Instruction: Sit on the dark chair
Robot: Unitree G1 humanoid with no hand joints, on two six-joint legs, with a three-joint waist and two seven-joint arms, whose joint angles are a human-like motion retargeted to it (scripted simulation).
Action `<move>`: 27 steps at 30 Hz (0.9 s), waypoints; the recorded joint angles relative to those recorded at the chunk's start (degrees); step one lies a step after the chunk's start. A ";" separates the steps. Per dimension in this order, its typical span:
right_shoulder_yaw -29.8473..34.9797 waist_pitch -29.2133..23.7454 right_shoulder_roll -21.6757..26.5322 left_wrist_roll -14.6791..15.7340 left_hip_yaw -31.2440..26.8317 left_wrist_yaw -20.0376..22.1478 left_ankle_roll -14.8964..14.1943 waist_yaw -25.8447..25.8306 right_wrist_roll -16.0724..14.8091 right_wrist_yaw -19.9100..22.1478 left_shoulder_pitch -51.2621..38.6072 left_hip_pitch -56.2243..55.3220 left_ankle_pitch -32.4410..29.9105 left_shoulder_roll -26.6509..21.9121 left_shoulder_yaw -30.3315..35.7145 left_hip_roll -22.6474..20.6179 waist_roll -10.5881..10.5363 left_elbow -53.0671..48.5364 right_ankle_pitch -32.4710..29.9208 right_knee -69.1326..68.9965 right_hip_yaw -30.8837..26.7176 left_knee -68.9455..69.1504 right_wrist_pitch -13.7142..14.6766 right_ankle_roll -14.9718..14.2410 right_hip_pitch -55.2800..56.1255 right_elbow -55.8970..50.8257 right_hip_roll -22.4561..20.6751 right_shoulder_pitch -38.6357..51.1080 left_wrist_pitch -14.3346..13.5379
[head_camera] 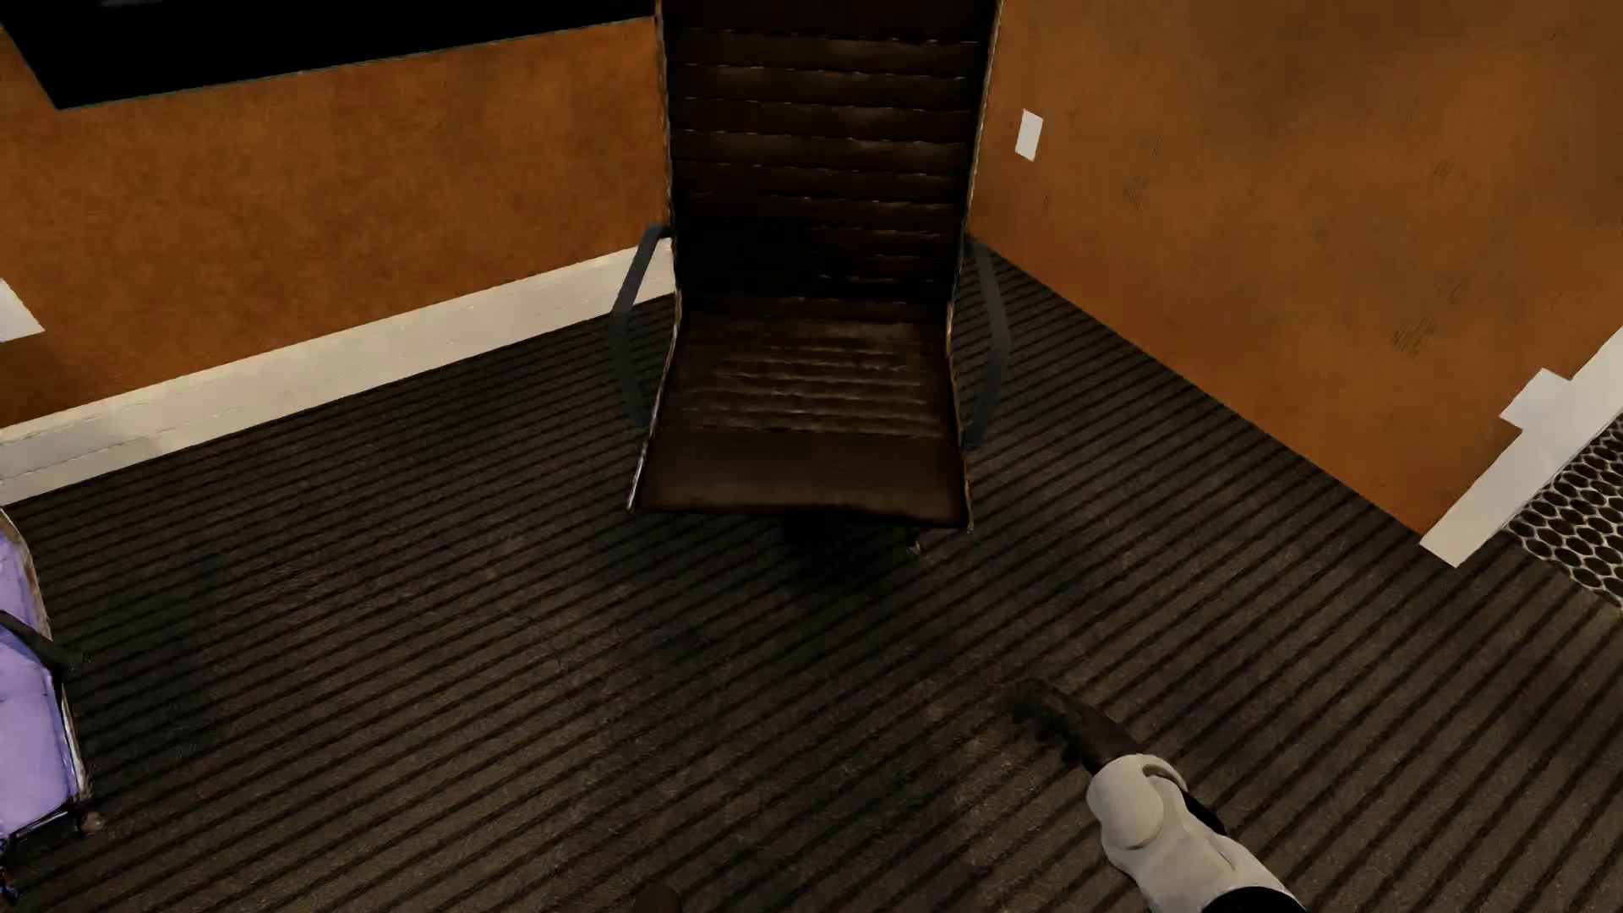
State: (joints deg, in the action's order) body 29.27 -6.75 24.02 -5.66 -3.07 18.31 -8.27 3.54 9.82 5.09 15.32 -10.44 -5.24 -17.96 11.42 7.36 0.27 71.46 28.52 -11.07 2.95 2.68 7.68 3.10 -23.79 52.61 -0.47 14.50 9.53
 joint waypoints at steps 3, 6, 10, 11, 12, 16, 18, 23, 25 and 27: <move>-1.51 0.52 -0.83 -0.50 -0.78 -1.50 -5.29 0.46 3.66 -1.61 2.55 -1.34 -4.68 -0.58 -2.35 0.13 0.38 1.07 3.70 -10.79 -2.22 12.45 -0.42 -3.66 -1.35 -4.37 4.04 -1.26 -1.10; -2.94 -1.27 -3.04 -5.08 2.65 -2.02 -2.07 -2.88 3.03 -3.90 -1.72 8.82 2.68 0.28 -0.66 -0.53 -0.13 1.27 -8.28 -44.92 -5.58 12.08 1.16 -11.53 12.54 0.74 9.20 -4.81 -1.73; -8.22 -4.87 -6.20 -10.58 8.19 -3.05 3.43 -7.78 9.09 -4.53 -14.11 20.89 7.70 -4.79 5.87 -2.77 -0.92 -2.95 -6.07 -62.27 -5.63 5.19 -1.82 -7.11 35.11 12.44 8.78 -9.12 -5.83; -9.74 -4.97 -6.93 -9.54 8.90 -1.62 4.62 -9.01 8.01 -4.27 -16.69 23.79 8.15 -6.43 8.47 -3.31 -0.67 -3.51 -5.19 -56.71 -6.63 2.41 -2.16 -7.95 38.59 14.80 7.56 -11.23 -4.39; -11.50 -5.37 -7.17 -8.41 9.65 -2.21 4.18 -10.10 7.69 -3.80 -19.40 27.43 8.71 -8.86 9.19 -4.17 -0.51 -4.43 -5.05 -47.90 -7.12 -1.30 -2.70 -6.94 40.25 17.32 6.18 -12.42 -6.44; -17.52 -5.81 -4.08 -4.81 13.02 -1.21 8.11 -9.64 8.67 -3.54 -25.44 33.83 15.34 -16.56 9.59 -9.48 2.58 -5.92 -14.84 -14.79 5.33 2.35 -2.93 14.89 32.59 18.38 -4.87 -19.51 -9.37; -16.40 -5.60 -0.22 -2.20 10.06 1.61 6.42 -9.58 6.16 -2.25 -23.00 29.00 13.98 -14.51 7.45 -9.30 -0.32 -8.02 -14.88 -13.99 -1.23 17.09 -4.06 14.07 30.05 18.25 -5.50 -20.71 -7.79; -12.35 -8.39 0.29 -2.38 6.44 0.80 -0.64 -5.54 0.99 0.27 -18.01 5.67 20.70 -8.30 5.95 -0.98 0.28 -8.70 -5.99 -14.54 -1.81 64.46 -3.21 10.37 22.92 15.74 -4.17 -14.00 -8.03; -9.74 -8.46 -1.00 -2.92 0.62 -0.34 3.10 -4.05 1.18 0.68 -17.18 0.16 18.69 -3.45 7.41 -1.50 -0.32 -6.78 -4.78 -13.97 -4.90 57.23 -0.61 7.32 22.95 10.55 -2.97 -10.13 -7.74; -4.06 -7.41 -2.43 -5.82 -2.29 -1.36 4.94 -3.79 3.13 -1.14 -13.62 1.85 17.70 0.06 8.00 -1.74 -0.11 -8.64 -4.75 -15.10 -6.54 36.53 0.44 2.31 25.90 3.20 -0.86 -8.82 -7.68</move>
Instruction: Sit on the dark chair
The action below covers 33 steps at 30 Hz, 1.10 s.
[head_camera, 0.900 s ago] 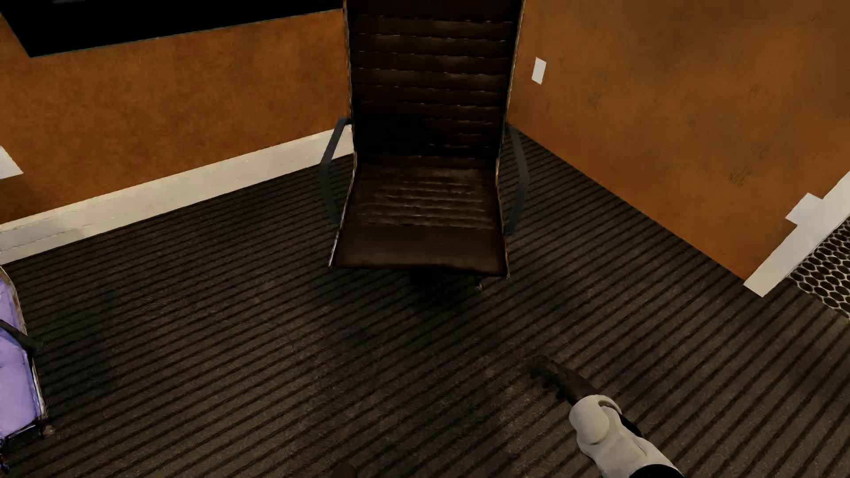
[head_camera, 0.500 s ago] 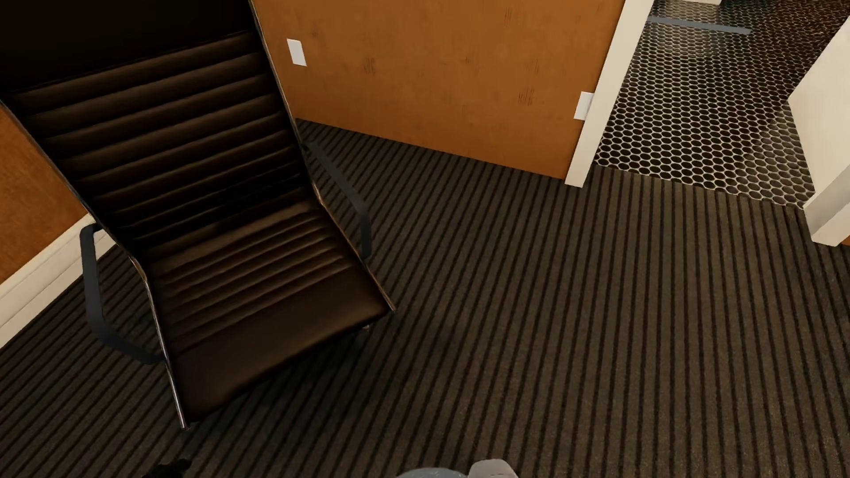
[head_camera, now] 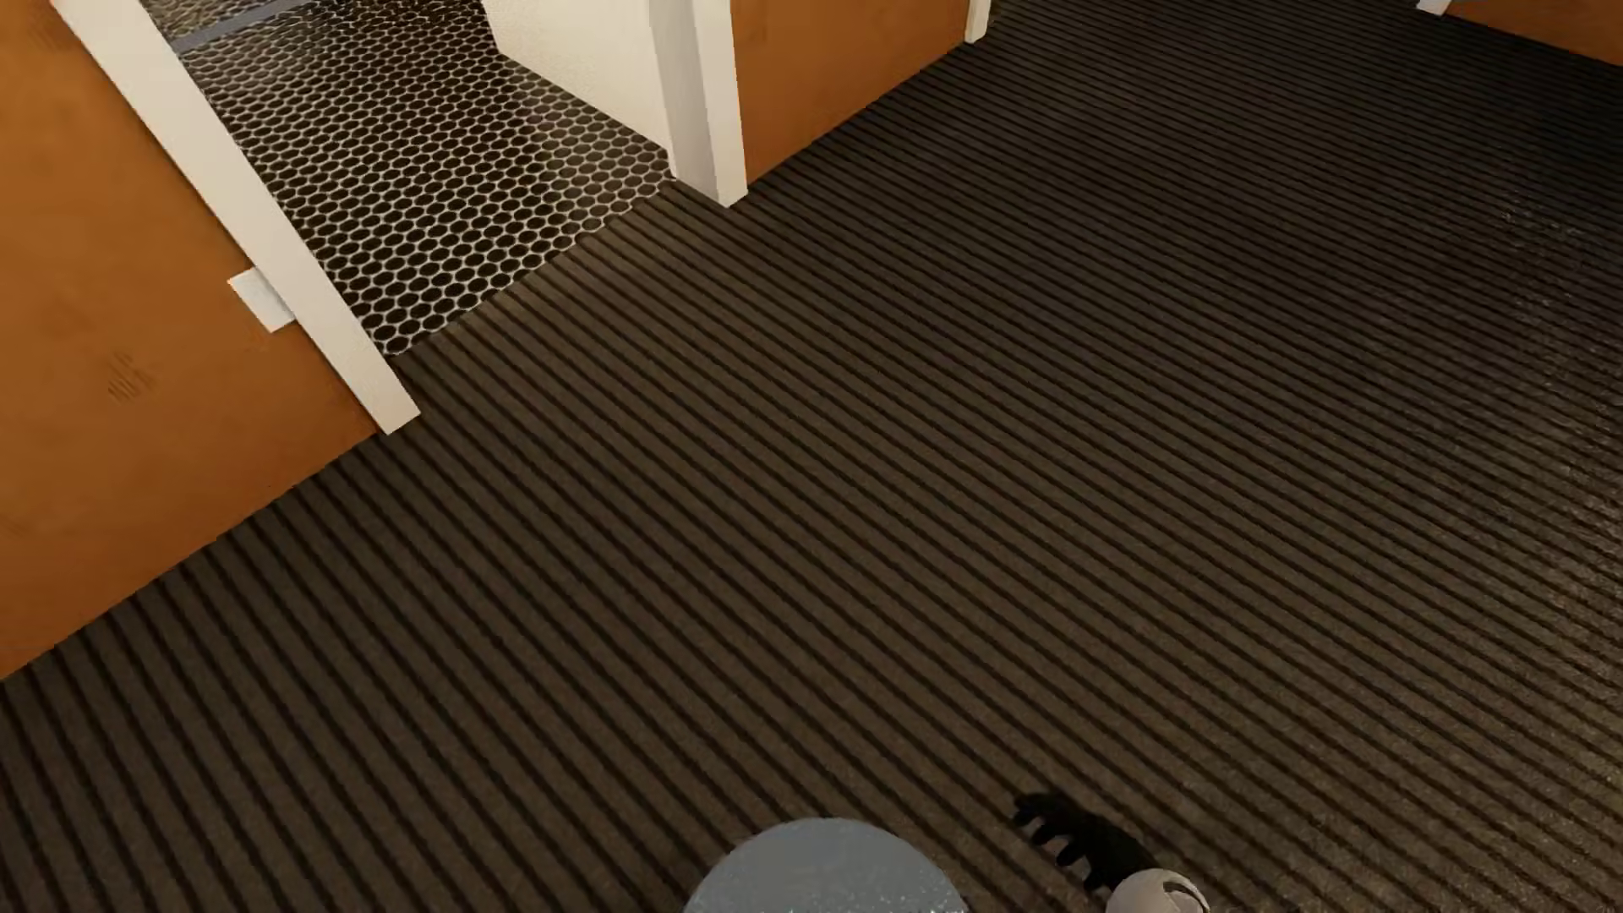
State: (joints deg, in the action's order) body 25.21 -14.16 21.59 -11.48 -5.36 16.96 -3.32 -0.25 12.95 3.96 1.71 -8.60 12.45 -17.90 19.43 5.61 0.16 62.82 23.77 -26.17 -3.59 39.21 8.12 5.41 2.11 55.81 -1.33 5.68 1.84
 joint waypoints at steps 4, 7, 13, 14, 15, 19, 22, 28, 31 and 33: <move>9.30 -2.68 -3.58 -0.56 -2.55 4.07 -7.10 -2.03 4.26 -6.83 -1.70 2.48 1.26 -0.16 0.33 4.22 -0.59 -3.21 -5.32 -1.52 -9.91 -11.69 2.89 -4.59 9.94 -8.28 -3.98 7.16 2.45; 7.32 -5.56 -6.80 -3.28 2.22 4.96 -4.48 -4.22 5.90 -1.73 -2.36 -3.46 3.05 -3.95 1.97 1.90 1.72 -7.65 -1.20 -11.08 -7.74 -5.66 -3.49 -3.11 20.28 -9.83 -0.52 6.92 2.75; 3.39 -13.40 -0.39 -1.59 0.49 7.54 2.43 -0.39 5.09 3.56 -6.16 -21.16 7.91 -3.20 -1.96 2.46 1.22 -7.62 4.69 -27.83 -2.69 19.12 -5.57 -6.51 24.89 -4.97 9.61 7.95 3.99; 2.07 -14.76 0.57 -3.53 0.33 4.43 2.29 -0.06 3.27 3.96 -6.54 -26.09 9.57 -3.86 -2.98 3.48 1.65 -8.27 7.32 -30.54 -2.71 25.00 -5.05 -7.32 29.25 -4.95 10.20 8.48 5.96; 1.47 -16.06 1.21 -4.21 -0.15 2.87 1.27 0.01 2.28 5.28 -6.70 -31.79 11.84 -5.93 -3.41 4.99 2.11 -10.74 8.24 -37.75 -3.29 31.91 -5.08 -9.48 36.75 -4.57 10.23 9.36 1.80; 0.30 -24.08 5.18 -5.63 -2.29 2.31 -1.16 -0.66 -1.61 7.14 -9.70 -46.82 17.72 -9.71 -2.99 6.46 3.21 -15.40 14.75 -60.14 -6.12 54.28 -6.89 -15.30 55.79 -3.23 13.86 13.81 1.54; -0.95 -28.30 6.20 -5.66 -4.19 6.14 -1.73 -1.19 -1.41 5.16 -11.85 -52.06 21.24 -10.98 -2.82 6.56 3.30 -16.74 15.33 -71.73 -9.35 65.36 -7.89 -15.88 64.26 -4.21 12.49 15.61 3.58; -2.13 -32.15 2.14 -2.83 -5.00 8.86 -4.90 -1.19 -2.25 7.64 -15.96 -48.27 23.90 -11.53 -1.10 8.98 3.05 -15.86 14.23 -77.71 -10.13 73.05 -5.23 -19.03 61.15 -4.84 13.69 11.30 5.05; -3.65 -30.96 -0.39 -3.91 -5.34 6.97 -3.68 -0.98 1.58 4.41 -15.85 -44.82 24.19 -10.62 1.13 8.40 2.80 -12.37 15.82 -79.46 -9.08 74.89 -5.64 -19.47 57.06 -1.75 14.98 8.28 4.25; -3.09 -30.40 -2.93 -2.50 -4.99 8.33 -3.11 -0.96 1.30 6.64 -16.04 -42.45 24.96 -9.03 3.67 8.41 2.77 -8.30 17.29 -79.28 -8.62 75.25 -7.02 -20.17 53.90 2.24 16.05 7.27 5.58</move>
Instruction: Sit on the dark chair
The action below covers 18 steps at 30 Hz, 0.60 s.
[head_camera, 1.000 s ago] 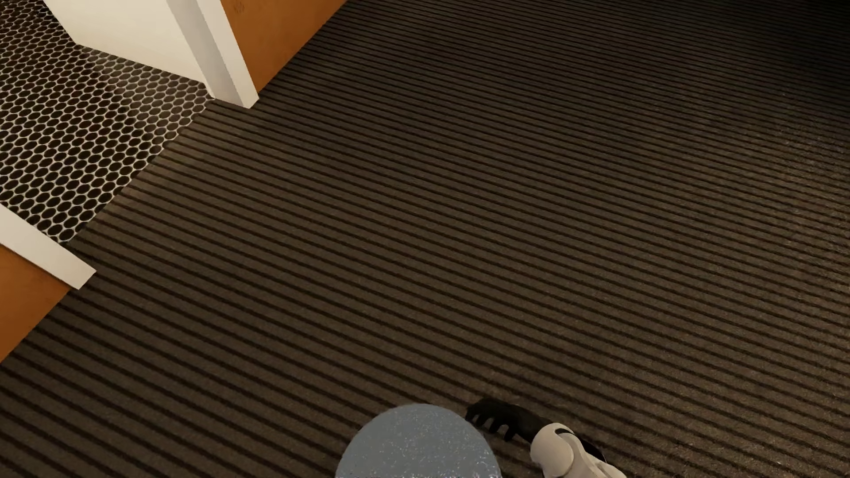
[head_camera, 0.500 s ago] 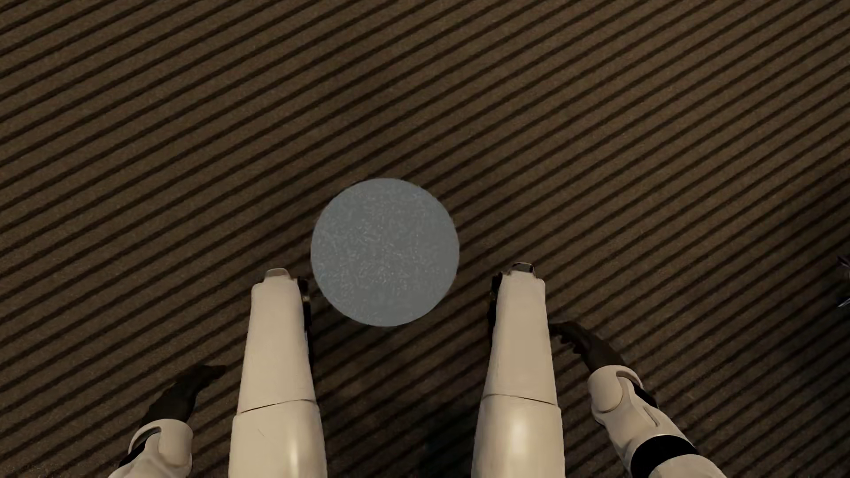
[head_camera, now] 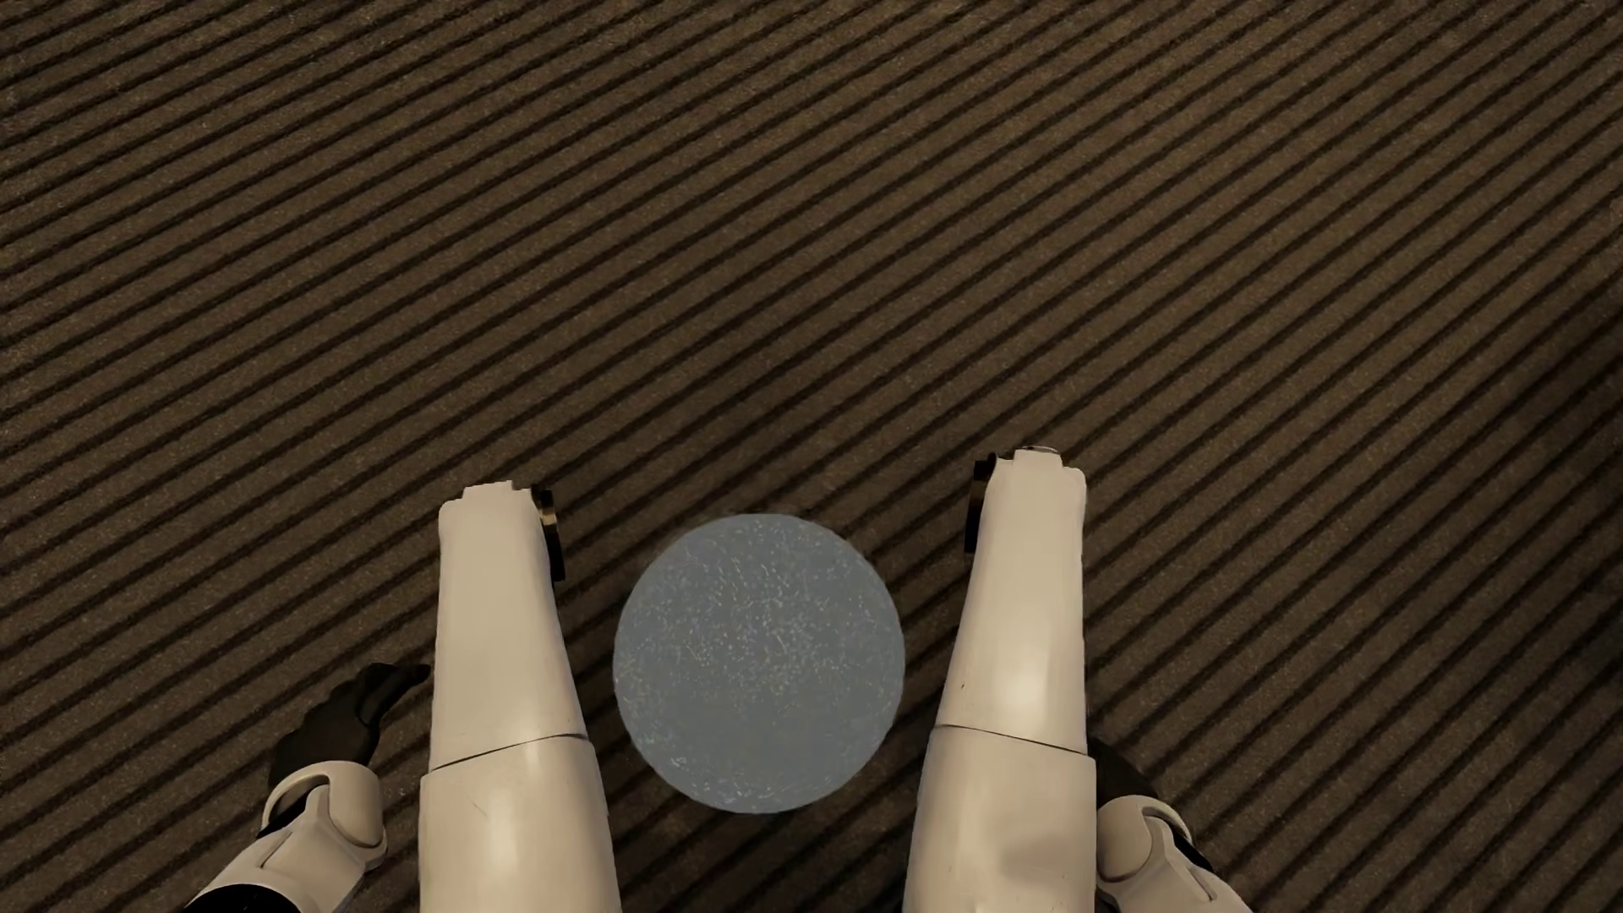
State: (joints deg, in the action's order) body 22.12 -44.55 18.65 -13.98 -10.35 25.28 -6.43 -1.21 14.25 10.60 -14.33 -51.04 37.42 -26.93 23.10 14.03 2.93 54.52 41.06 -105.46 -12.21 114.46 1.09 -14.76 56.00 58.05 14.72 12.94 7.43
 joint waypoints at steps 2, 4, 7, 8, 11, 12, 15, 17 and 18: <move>-1.75 1.28 -2.52 1.16 0.26 -1.11 0.25 0.36 -5.36 1.56 -1.26 0.46 0.65 2.09 1.25 0.19 -0.30 4.36 0.75 0.17 0.16 0.09 1.69 -0.41 -1.16 4.14 0.83 0.36 -0.37; -2.49 1.68 -2.96 1.95 0.91 -1.18 0.47 0.25 -6.46 4.83 -1.19 1.44 -0.07 3.37 1.25 -0.12 -0.53 5.44 0.86 0.17 0.33 -0.28 0.28 -1.64 -2.56 5.37 1.58 0.07 -0.63; -0.45 1.60 -1.24 1.77 1.00 0.28 0.97 0.47 -4.03 5.11 -0.65 3.32 -0.07 4.37 2.00 -0.92 -0.57 6.79 0.57 0.07 0.39 -0.47 0.63 -1.26 -4.47 3.45 1.31 -0.57 0.93; -0.46 1.53 -1.13 1.12 0.76 0.37 0.93 0.70 -2.20 3.09 -0.31 3.79 -0.04 4.83 2.09 -1.35 -0.42 7.02 0.37 0.03 0.32 -0.43 0.00 -1.21 -4.97 2.43 1.14 -0.87 1.07; -0.33 1.02 -1.97 1.12 0.44 0.10 0.72 0.90 -1.30 3.64 0.09 4.00 -2.10 4.47 2.05 -2.82 0.48 7.33 0.79 0.24 0.40 -0.98 -1.09 0.98 -5.83 2.71 0.39 -0.40 0.85; -0.37 0.32 -1.93 1.15 0.35 -0.01 0.21 1.00 -1.25 3.57 0.04 4.23 -2.32 4.49 1.78 -3.02 0.67 7.38 1.34 0.43 0.40 -1.21 -0.74 1.99 -6.13 3.22 0.09 -0.01 0.42; -0.27 -0.78 -2.19 1.33 0.39 -0.57 -0.29 0.65 -1.54 2.59 0.22 2.97 -3.72 3.69 0.25 -3.59 1.46 7.31 0.32 0.04 0.29 -1.84 0.15 0.60 -5.18 2.98 0.09 0.37 -0.26; -0.25 -1.13 -1.89 1.18 0.59 -0.98 -0.47 0.52 -1.12 2.33 1.33 2.12 -4.30 3.15 -0.40 -3.25 1.58 6.25 0.27 -0.03 0.33 -2.11 0.25 0.58 -4.00 3.00 -0.04 0.73 -1.17; -0.18 -1.18 -1.52 1.36 0.68 -1.60 -0.57 0.38 -1.03 1.67 1.43 1.57 -4.30 2.93 -0.90 -3.38 1.62 6.10 0.37 -0.14 0.08 -2.21 0.86 0.12 -3.22 2.81 0.03 0.81 -2.04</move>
